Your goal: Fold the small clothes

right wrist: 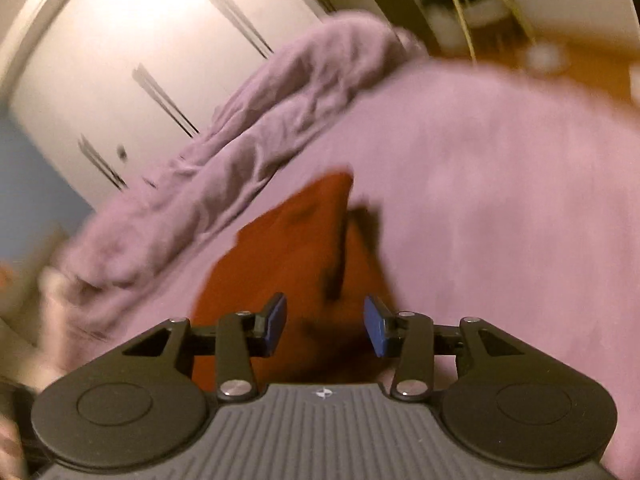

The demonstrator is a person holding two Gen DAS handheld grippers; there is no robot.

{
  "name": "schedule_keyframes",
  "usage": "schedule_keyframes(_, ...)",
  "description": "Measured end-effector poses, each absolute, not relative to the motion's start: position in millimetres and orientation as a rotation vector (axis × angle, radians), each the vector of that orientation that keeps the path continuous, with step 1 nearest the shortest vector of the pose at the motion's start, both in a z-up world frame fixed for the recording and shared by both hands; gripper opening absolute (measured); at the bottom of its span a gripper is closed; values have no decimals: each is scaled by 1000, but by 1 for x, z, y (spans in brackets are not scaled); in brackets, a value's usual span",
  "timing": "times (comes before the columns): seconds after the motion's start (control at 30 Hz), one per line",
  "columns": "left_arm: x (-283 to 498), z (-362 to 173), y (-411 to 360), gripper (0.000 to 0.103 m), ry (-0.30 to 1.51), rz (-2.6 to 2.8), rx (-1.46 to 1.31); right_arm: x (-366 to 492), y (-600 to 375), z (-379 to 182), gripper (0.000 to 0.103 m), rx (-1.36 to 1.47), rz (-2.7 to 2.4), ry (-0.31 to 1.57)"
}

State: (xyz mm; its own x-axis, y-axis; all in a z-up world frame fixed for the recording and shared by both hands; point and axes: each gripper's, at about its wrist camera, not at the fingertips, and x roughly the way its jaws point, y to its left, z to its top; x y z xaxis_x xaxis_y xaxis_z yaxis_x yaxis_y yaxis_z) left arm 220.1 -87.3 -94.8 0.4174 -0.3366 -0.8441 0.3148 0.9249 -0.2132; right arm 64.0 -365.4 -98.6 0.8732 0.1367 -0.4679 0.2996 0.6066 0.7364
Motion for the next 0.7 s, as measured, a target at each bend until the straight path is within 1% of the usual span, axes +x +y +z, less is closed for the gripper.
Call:
schedule_keyframes(0.17,232,-90,-83,101,1051,-350,-119,73,-358,-110,42,989,-60,489)
schedule_keyframes(0.27,235,-93,-86,100,1055,-322,-94,90,-356,-109,41,970,-73,496)
schedule_keyframes(0.33,236,-94,-87,100,1057,-321,-89,99,-354,-110,32,951,-84,528)
schedule_keyframes(0.4,236,-93,-86,100,1056,-318,-81,103,-355,-109,14,919,-91,550)
schedule_keyframes(0.47,237,-93,-86,101,1056,-310,-76,101,-352,-105,0,867,-121,553)
schedule_keyframes(0.57,237,-94,-82,101,1058,-290,-87,90,-351,-101,0,808,-170,531)
schedule_keyframes(0.7,240,-94,-78,101,1072,-290,-92,90,-350,-103,0,713,-167,580)
